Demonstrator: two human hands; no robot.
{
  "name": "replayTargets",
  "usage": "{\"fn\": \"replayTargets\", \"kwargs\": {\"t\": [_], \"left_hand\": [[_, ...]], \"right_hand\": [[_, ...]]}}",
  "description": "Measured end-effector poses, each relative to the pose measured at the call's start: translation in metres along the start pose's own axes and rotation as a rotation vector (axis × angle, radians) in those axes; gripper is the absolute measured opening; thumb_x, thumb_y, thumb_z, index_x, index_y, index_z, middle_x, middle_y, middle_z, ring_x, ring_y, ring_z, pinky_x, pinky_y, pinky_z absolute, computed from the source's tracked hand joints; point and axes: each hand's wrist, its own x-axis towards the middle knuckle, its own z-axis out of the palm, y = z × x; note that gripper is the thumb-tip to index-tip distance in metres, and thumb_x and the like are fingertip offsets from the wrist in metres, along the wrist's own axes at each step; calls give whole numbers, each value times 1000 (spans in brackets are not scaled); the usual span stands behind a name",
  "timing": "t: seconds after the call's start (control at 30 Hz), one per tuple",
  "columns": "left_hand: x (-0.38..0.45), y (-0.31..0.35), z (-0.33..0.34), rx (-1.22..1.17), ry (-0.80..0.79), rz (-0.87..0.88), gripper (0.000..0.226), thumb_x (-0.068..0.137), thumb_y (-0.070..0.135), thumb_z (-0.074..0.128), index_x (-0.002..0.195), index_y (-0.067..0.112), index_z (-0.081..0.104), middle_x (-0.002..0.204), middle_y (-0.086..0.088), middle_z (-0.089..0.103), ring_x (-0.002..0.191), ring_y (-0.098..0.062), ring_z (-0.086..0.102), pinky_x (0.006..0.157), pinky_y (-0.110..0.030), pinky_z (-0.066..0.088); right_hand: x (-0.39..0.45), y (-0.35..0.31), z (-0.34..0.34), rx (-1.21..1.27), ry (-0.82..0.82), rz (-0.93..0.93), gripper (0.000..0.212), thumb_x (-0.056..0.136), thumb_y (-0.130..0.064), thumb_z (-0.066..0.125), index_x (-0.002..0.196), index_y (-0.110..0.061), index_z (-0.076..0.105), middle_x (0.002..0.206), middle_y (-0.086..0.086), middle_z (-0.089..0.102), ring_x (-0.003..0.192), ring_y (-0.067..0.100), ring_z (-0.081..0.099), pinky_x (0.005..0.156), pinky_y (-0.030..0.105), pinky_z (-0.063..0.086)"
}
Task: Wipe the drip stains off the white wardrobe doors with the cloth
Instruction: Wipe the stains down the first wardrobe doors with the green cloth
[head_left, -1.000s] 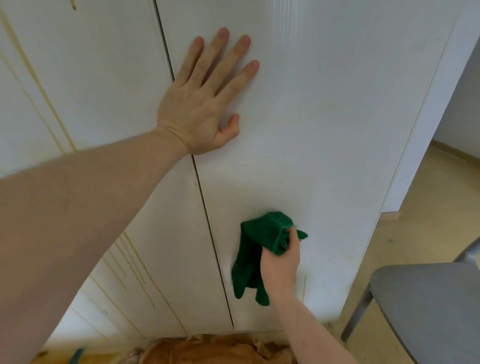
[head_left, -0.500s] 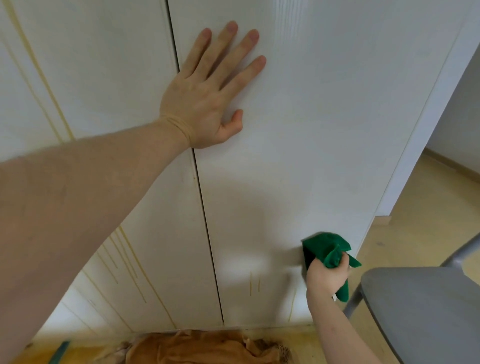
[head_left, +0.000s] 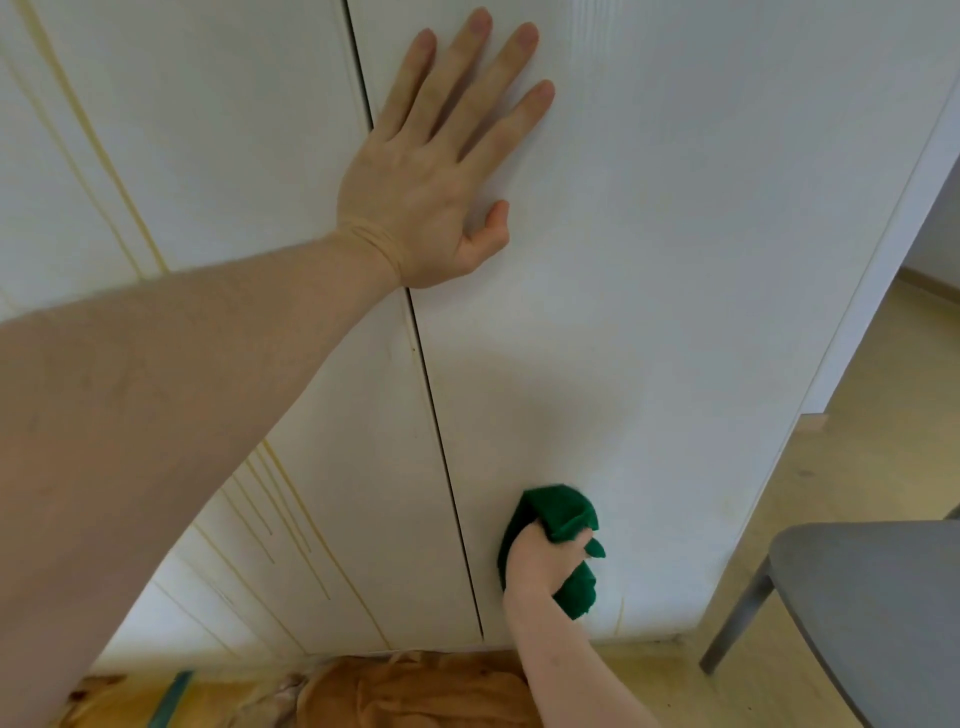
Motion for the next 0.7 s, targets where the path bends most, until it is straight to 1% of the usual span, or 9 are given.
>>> {"fn": "replayTargets", "kwargs": {"t": [0.07, 0.13, 0.23, 0.3, 0.37, 0.47, 0.5, 0.6, 0.7], "left_hand": [[0, 0, 1, -1, 7, -3, 77, 91, 43, 43, 161, 17, 22, 165, -17, 20, 151, -44, 17, 123, -60, 12], [-1, 1, 1, -2, 9, -8, 77, 91, 43, 43, 161, 17, 22, 165, -17, 20, 152, -44, 18, 123, -59, 12], [-1, 0, 1, 1, 9, -12, 77, 92, 44, 42, 161, 18, 21, 165, -17, 20, 152, -43, 17, 123, -59, 12], [-1, 1, 1, 0, 10, -9, 77, 92, 44, 42, 161, 18, 20, 166, -16, 19, 152, -43, 17, 123, -59, 12], [-1, 1, 1, 6, 12, -9, 77, 92, 44, 42, 161, 18, 20, 166, -17, 19, 152, -44, 17, 123, -60, 12], [0, 1, 2, 7, 7, -5, 78, 92, 44, 42, 161, 18, 19, 166, -17, 17, 152, -44, 16, 123, -60, 11], [0, 1, 2, 3, 7, -5, 78, 92, 44, 42, 161, 18, 18, 166, -17, 17, 152, -44, 15, 123, -60, 11], [-1, 1, 1, -3, 3, -5, 77, 93, 43, 41, 162, 18, 17, 167, -16, 15, 152, -44, 14, 123, -60, 10], [-1, 1, 0, -12, -8, -3, 78, 93, 44, 41, 162, 19, 14, 167, -15, 13, 153, -44, 12, 123, -60, 9]], "right_hand": [[-14, 9, 9, -47, -101, 0, 51, 97, -2, 53, 146, -9, 41, 139, 17, 50, 127, 39, 49, 115, 56, 38], [-24, 19, 17, -117, -226, -22, 44, 98, -3, 55, 140, -10, 44, 134, 14, 52, 124, 35, 51, 115, 54, 39], [-28, 27, 20, -233, -430, -48, 31, 98, -11, 57, 126, -21, 48, 129, 12, 57, 113, 27, 58, 107, 47, 49], [-24, 20, 10, -258, -509, -55, 26, 98, -11, 59, 116, -27, 49, 121, 9, 62, 105, 21, 61, 102, 43, 53], [-21, 8, -3, -249, -545, -72, 26, 98, -9, 61, 112, -30, 52, 113, 4, 65, 101, 18, 63, 100, 42, 55], [-12, -15, -24, -168, -509, -100, 30, 95, -7, 57, 109, -34, 58, 107, 6, 68, 98, 25, 67, 94, 50, 58], [-8, -24, -32, -138, -474, -118, 32, 94, -6, 56, 109, -34, 58, 105, 6, 69, 96, 26, 68, 91, 50, 59], [10, -55, -61, -69, -342, -202, 32, 97, -5, 54, 108, -35, 58, 103, 5, 69, 94, 25, 67, 84, 42, 59], [33, -76, -88, -40, -184, -297, 31, 97, -10, 56, 102, -40, 57, 107, 1, 67, 99, 22, 65, 91, 43, 57]]}}
